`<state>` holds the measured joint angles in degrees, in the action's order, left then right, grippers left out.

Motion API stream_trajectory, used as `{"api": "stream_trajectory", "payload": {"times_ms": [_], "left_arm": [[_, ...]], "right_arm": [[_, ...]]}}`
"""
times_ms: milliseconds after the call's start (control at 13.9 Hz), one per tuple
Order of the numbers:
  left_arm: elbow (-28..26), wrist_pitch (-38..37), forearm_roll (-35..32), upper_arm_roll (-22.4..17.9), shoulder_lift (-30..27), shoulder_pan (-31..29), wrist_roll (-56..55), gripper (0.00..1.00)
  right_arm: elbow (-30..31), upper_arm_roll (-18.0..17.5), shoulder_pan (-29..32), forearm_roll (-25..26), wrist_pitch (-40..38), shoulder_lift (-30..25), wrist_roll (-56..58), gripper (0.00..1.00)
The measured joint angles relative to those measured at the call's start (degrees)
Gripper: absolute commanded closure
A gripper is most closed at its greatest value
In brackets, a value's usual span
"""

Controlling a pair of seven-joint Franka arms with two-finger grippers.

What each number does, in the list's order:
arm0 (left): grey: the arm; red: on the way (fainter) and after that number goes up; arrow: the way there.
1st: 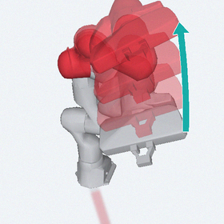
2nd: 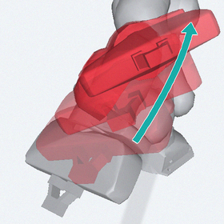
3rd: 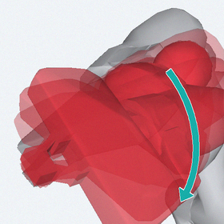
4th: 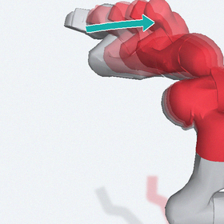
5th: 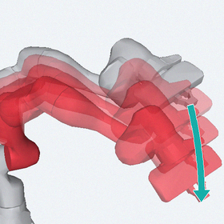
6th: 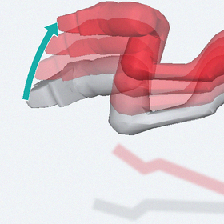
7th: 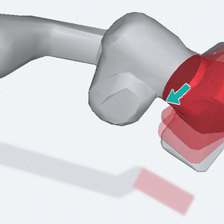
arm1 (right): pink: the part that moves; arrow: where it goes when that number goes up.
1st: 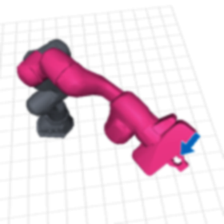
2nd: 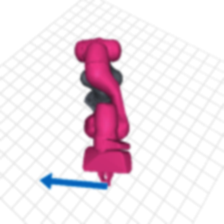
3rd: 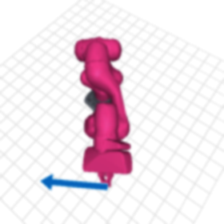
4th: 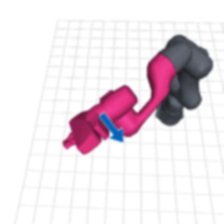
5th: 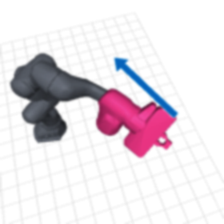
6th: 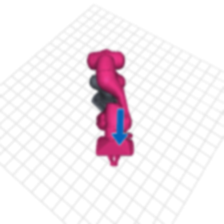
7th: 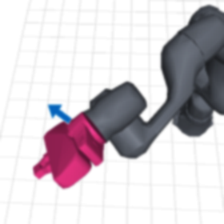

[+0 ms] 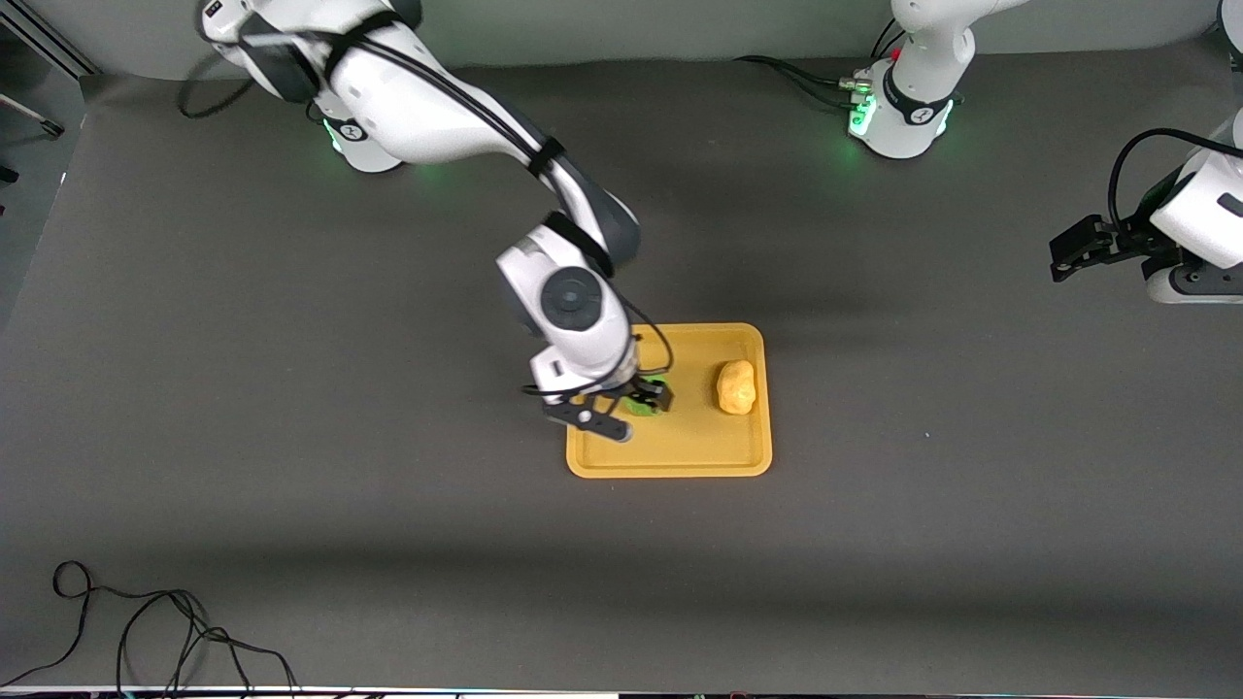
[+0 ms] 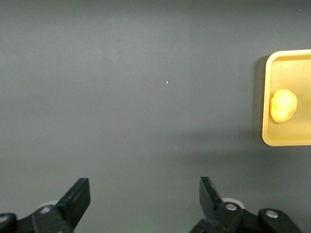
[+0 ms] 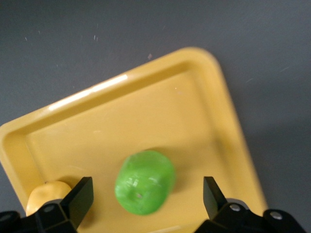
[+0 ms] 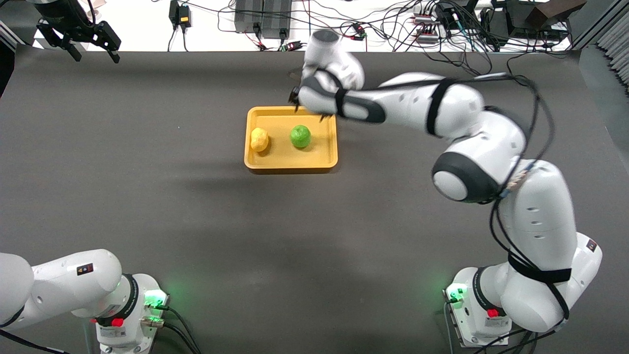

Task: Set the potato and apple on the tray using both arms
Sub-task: 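Lower the apple onto the tray beside the potato and open the right gripper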

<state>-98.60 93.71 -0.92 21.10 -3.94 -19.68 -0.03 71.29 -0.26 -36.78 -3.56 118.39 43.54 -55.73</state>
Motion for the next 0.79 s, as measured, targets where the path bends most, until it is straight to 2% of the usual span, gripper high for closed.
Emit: {"api": "stream_trajectory", "payload": {"times_ms": [216, 288, 505, 577, 793], "left_arm": [[0.85, -0.25, -0.1, -0.08, 0.0, -0.11, 0.0, 0.0], [0.95, -0.64, -0.15, -0.13, -0.01, -0.27, 0.0, 0.0], [0.91, -0.91, -0.16, -1.33, 0.26, -0.22, 0.05, 0.0], [0.9, -0.9, -0.16, -3.51, 0.38, 1.5, 0.17, 0.0], [0.88, -0.89, -0.15, -14.93, 0.6, 12.92, 0.29, 0.0]], "right_arm": [[0.24, 0.33, 10.69, -0.06, -15.55, -9.58, 13.39, 0.0], [0.89, 0.39, 14.62, -0.12, -18.62, -12.2, 19.01, 0.0], [6.37, 1.04, 22.92, -0.18, -20.68, -19.67, 30.86, 0.0], [8.77, 2.45, 23.35, -0.17, -20.63, -22.16, 33.57, 0.0], [16.87, 5.47, 23.12, 2.8, -16.53, -30.22, 37.16, 0.0]]}}
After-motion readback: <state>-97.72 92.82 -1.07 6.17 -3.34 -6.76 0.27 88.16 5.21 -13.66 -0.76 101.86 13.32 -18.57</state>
